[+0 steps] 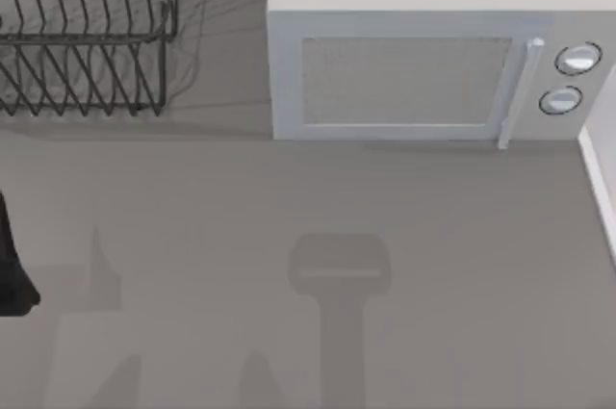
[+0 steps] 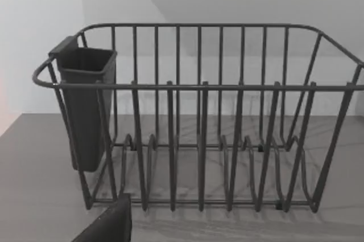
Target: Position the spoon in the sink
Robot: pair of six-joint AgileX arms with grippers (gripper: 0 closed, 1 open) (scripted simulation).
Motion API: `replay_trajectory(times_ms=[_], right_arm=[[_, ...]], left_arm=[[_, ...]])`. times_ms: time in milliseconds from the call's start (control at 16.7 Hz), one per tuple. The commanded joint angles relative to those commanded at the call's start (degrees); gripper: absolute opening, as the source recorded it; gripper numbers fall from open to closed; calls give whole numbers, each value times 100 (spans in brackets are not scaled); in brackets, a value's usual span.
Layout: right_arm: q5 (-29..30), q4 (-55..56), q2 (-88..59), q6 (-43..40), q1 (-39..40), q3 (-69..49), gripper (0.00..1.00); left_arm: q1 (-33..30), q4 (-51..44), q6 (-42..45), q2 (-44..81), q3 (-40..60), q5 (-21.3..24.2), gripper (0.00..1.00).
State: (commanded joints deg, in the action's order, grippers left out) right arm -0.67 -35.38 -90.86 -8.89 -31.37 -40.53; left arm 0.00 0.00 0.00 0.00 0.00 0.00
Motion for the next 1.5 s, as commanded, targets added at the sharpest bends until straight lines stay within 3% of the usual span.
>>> replay_trajectory(times_ms=[240, 660, 1080, 1260, 1500], right_arm=[[-4, -426, 135, -24, -8, -312, 0], [-3, -2388, 859, -43, -28, -1444, 0], [-5, -2562, 966, -30, -15, -1571, 0], [4, -2717, 653, 68, 49, -1933, 0], [36, -3256, -455, 374, 310, -3268, 0]], left_arm=[[0, 0, 0, 0, 0, 0, 100], [0, 0, 0, 0, 0, 0, 100], [0, 0, 0, 0, 0, 0, 100], [0, 0, 0, 0, 0, 0, 100], [0, 0, 0, 0, 0, 0, 100]])
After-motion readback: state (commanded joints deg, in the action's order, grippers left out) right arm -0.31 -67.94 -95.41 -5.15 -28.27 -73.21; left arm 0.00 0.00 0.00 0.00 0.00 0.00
